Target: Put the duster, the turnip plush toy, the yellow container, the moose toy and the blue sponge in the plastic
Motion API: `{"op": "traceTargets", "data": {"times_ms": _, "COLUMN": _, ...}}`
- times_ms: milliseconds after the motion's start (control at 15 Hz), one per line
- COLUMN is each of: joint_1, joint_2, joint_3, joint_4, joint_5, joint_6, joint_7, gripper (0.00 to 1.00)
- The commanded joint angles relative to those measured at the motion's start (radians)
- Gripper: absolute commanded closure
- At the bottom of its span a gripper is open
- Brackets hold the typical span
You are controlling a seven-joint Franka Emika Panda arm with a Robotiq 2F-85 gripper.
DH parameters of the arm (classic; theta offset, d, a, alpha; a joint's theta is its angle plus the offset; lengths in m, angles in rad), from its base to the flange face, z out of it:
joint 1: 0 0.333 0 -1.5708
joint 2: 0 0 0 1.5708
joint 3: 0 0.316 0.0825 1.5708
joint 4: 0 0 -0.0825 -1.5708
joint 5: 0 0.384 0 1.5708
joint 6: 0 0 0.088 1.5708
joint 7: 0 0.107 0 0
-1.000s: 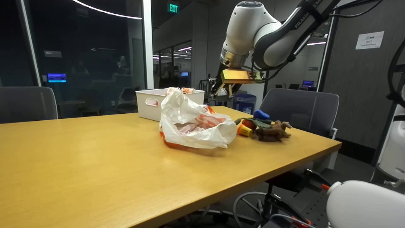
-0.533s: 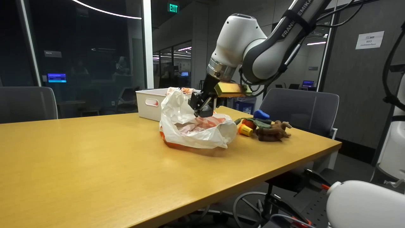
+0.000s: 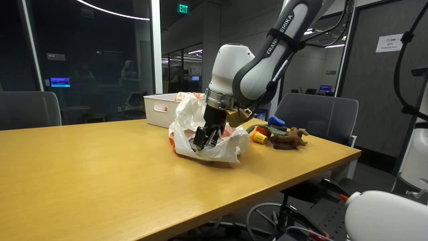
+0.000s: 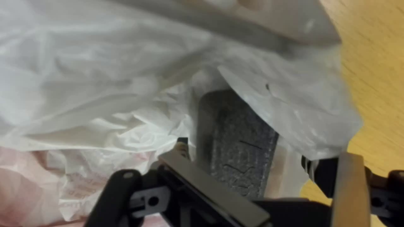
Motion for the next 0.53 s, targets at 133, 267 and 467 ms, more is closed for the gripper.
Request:
{"op": "traceTargets", "data": {"times_ms": 133, "joint_1": -0.007, "joint_2": -0.179, "joint_3": -0.072, "joint_4": -0.002, "joint_5": 0.026, "joint_6": -0.110, "joint_7": -0.215, "gripper": 0.00}}
{"op": "traceTargets", "data": {"times_ms": 267, "joint_1": -0.040, "joint_2": -0.257, "joint_3": -0.109, "joint_4": -0.019, "joint_5": -0.021, "joint_6": -0.113, "joint_7": -0.142, "gripper": 0.00}}
{"op": "traceTargets", "data": {"times_ms": 467, "joint_1": -0.095, "joint_2": -0.306, "joint_3": -0.171, "joint_4": -0.011, "joint_5": -0.023, "joint_6": -0.185, "joint_7": -0.074, "gripper": 0.00}}
